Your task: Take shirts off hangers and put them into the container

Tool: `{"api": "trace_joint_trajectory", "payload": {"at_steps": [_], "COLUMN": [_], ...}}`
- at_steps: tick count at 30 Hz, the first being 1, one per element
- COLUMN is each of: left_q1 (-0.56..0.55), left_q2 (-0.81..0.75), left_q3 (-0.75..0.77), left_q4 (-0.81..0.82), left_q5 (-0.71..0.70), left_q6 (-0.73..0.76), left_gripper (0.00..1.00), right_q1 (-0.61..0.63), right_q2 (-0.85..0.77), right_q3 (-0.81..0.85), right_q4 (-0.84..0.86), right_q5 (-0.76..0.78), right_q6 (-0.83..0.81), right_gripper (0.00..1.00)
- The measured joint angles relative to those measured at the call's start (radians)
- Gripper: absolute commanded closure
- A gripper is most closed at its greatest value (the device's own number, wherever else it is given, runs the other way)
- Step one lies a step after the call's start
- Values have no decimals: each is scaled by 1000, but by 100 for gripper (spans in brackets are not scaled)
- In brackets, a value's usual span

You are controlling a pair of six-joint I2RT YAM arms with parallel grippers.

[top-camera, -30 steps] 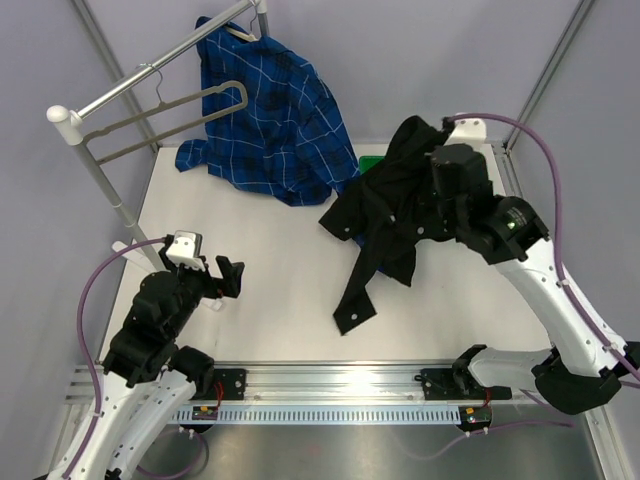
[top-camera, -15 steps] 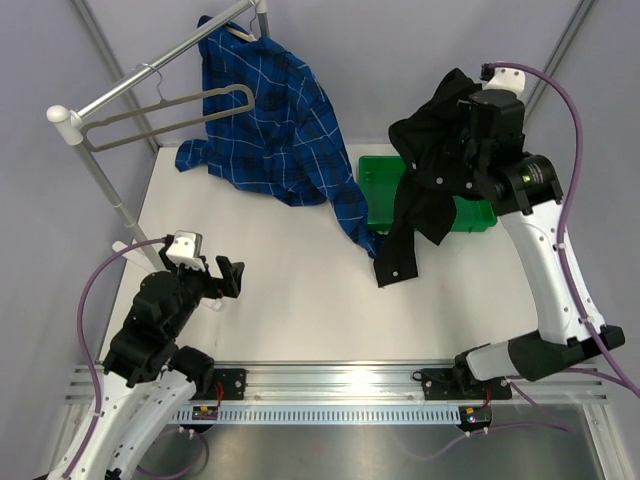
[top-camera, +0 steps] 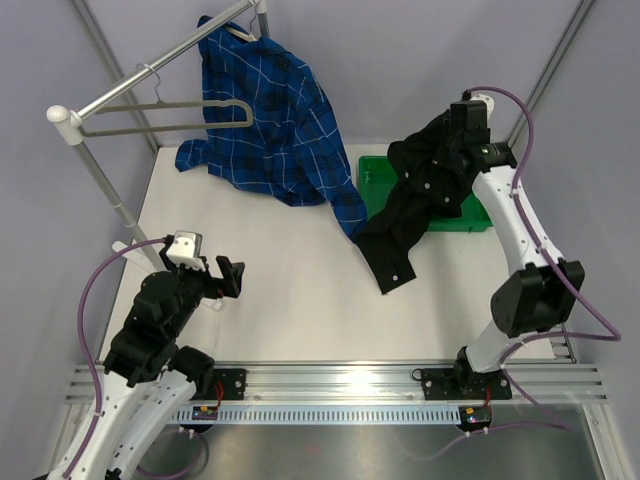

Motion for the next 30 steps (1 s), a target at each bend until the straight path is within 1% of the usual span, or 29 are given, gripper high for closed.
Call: {"api": "trace_joint_trajectory", "payload": {"at_steps": [10, 17, 21, 22, 25, 26, 28, 29, 30], "left_q1": [0, 0, 0, 0, 0, 0, 0, 0, 0], "left_q2": [-2, -2, 1, 1, 1, 1, 1, 1, 1], "left_q3": [0, 0, 0, 0, 0, 0, 0, 0, 0], "left_q4": [1, 3, 4, 4, 4, 4, 4, 4, 4], "left_q5": [0, 0, 0, 0, 0, 0, 0, 0, 0], "left_q6": [0, 0, 0, 0, 0, 0, 0, 0, 0], "left_gripper": [1, 1, 1, 1, 1, 1, 1, 1, 1], "right_q1": [-149, -211, -226, -230, -233, -233, -233, -233, -233], "right_q2": [286, 508, 570, 571, 571, 568, 557, 542, 520], "right_q3": [-16, 5, 24, 26, 33, 33, 29, 21, 7], "right_q4": [105, 114, 109, 109, 108, 106, 105, 105, 104], "right_q5": [-126, -222, -264, -275, -281, -279, -271, -268, -264], "right_q6": [129, 212, 239, 246, 244, 239, 230, 221, 214], "right_gripper": [100, 100, 85, 76, 66, 58, 50, 42, 38]}}
